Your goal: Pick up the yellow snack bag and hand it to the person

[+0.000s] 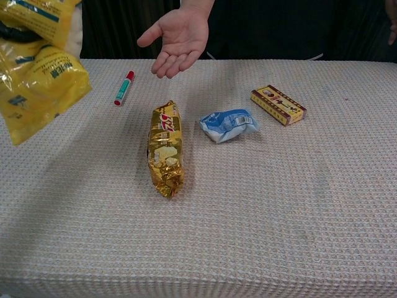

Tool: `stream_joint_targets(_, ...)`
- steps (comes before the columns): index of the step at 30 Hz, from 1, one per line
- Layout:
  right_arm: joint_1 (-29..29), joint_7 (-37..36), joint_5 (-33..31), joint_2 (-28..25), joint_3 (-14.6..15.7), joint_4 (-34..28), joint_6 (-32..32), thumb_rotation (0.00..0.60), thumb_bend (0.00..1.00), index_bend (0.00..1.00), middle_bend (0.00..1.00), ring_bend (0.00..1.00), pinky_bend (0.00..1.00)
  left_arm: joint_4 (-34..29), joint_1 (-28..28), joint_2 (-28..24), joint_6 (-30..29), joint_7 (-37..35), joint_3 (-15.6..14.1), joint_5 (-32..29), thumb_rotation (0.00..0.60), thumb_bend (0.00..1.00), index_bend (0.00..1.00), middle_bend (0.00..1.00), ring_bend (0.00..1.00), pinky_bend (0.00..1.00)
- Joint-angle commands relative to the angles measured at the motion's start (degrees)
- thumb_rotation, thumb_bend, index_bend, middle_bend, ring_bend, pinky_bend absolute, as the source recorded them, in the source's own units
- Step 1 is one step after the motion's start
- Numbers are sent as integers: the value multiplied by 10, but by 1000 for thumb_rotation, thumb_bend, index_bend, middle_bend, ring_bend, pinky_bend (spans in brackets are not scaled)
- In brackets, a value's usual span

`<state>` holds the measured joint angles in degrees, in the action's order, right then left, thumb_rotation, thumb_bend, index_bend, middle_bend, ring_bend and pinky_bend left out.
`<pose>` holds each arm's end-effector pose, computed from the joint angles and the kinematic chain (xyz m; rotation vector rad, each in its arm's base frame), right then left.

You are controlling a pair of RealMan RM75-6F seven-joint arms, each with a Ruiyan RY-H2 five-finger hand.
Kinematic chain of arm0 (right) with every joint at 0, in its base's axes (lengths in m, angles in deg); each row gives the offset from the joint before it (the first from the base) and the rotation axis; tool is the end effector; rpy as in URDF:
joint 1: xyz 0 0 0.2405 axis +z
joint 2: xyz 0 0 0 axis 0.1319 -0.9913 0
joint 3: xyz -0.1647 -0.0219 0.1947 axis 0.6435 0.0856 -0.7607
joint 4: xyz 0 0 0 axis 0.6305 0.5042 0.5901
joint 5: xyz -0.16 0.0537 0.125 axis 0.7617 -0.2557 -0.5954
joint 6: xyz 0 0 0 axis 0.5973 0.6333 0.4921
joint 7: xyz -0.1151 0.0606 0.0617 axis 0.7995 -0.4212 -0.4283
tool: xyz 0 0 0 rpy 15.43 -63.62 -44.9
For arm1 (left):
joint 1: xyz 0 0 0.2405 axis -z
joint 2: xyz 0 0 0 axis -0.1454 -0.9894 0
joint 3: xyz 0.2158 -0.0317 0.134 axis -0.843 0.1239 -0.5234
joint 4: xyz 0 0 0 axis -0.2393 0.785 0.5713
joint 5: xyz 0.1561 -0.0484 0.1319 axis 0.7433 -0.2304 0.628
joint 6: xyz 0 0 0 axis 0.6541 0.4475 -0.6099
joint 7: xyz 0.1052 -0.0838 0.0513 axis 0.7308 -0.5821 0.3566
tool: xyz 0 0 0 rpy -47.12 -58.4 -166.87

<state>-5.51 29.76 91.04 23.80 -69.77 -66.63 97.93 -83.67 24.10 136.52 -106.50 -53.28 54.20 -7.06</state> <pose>-0.3375 -0.1708 0.1699 1.3177 -0.8654 0.7512 -0.1670 0.3230 0.1011 -1.4449 -0.7637 -1.2690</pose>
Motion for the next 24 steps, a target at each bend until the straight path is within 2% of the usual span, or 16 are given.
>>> stream_joint_targets(1, 0, 1, 0, -1, 0, -1, 1, 600, 186, 0, 0, 0, 0, 3, 13, -4, -12, -22, 42, 9, 600, 490, 870, 923, 870, 1000)
stream_joint_targets(4, 0, 3, -3, -2, -2, -3, 0, 600, 186, 0, 0, 0, 0, 24, 47, 15, 0, -25, 84, -2, 600, 489, 870, 923, 870, 1000)
stream_joint_targets(8, 1, 6, -8, -2, -3, -4, -3, 600, 186, 0, 0, 0, 0, 78, 112, 70, 27, -25, 141, -31, 600, 490, 870, 923, 870, 1000)
stream_joint_targets(12, 1, 8, -13, -3, -4, -6, -5, 600, 187, 0, 0, 0, 0, 118, 169, 120, 48, -16, 175, -55, 600, 491, 870, 924, 870, 1000)
stream_joint_targets(15, 1, 8, -18, -4, -6, -6, -8, 600, 187, 0, 0, 0, 0, 149, 205, 147, 63, 8, 183, -63, 600, 491, 870, 924, 870, 1000)
stream_joint_targets(19, 0, 4, -21, -5, -5, -4, -10, 600, 187, 0, 0, 0, 0, 202, 237, 179, 82, 30, 173, -64, 600, 491, 869, 923, 870, 1000)
stream_joint_targets(24, -1, -5, -25, -8, -6, 1, -12, 600, 187, 0, 0, 0, 0, 270, 255, 222, 89, 11, 154, -57, 600, 492, 860, 920, 870, 1000)
